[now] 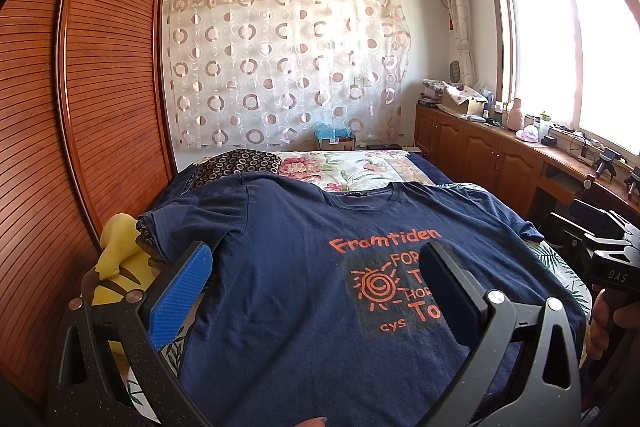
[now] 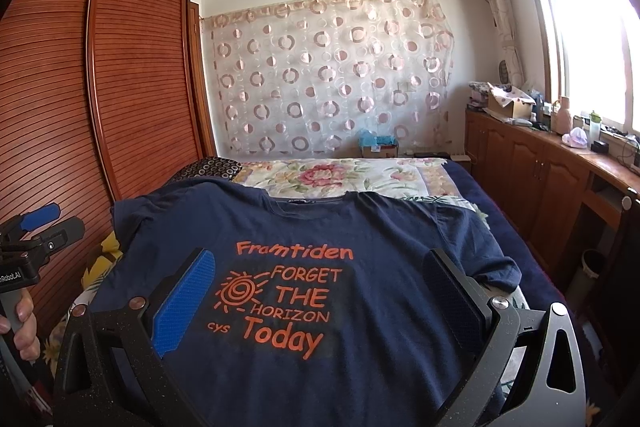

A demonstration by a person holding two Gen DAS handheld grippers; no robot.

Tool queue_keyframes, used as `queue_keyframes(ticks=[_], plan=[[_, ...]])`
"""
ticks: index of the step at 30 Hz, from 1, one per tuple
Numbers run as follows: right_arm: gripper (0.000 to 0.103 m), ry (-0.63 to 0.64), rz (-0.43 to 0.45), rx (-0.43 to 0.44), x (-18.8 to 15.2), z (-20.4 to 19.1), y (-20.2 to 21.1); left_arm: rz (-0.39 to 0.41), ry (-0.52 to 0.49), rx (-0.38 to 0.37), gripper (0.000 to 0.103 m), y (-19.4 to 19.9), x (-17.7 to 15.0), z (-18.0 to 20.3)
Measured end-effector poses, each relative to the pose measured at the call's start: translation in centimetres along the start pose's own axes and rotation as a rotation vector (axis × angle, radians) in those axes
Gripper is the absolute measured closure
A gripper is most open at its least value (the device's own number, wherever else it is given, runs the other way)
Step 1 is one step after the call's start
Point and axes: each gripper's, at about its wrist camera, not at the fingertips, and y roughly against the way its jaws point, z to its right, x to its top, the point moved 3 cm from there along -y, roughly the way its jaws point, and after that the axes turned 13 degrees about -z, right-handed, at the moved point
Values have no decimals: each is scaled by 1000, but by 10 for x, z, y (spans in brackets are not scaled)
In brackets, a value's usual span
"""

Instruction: Fold small clothes

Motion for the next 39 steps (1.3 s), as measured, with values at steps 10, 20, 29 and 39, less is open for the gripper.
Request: queue_keyframes(ticks=[10,20,29,39], plan=[[0,1,1,0,0,0,0,-1,-1,1,0,0,0,0],[0,0,1,0,0,0,0,-1,0,0,0,1,0,4],[0,8,-8,17,-1,-3,-7,-28,0,0,0,-4,2,3],[0,62,-48,65,0,-8,-36,-100,0,-18,0,-35,-11,-38]])
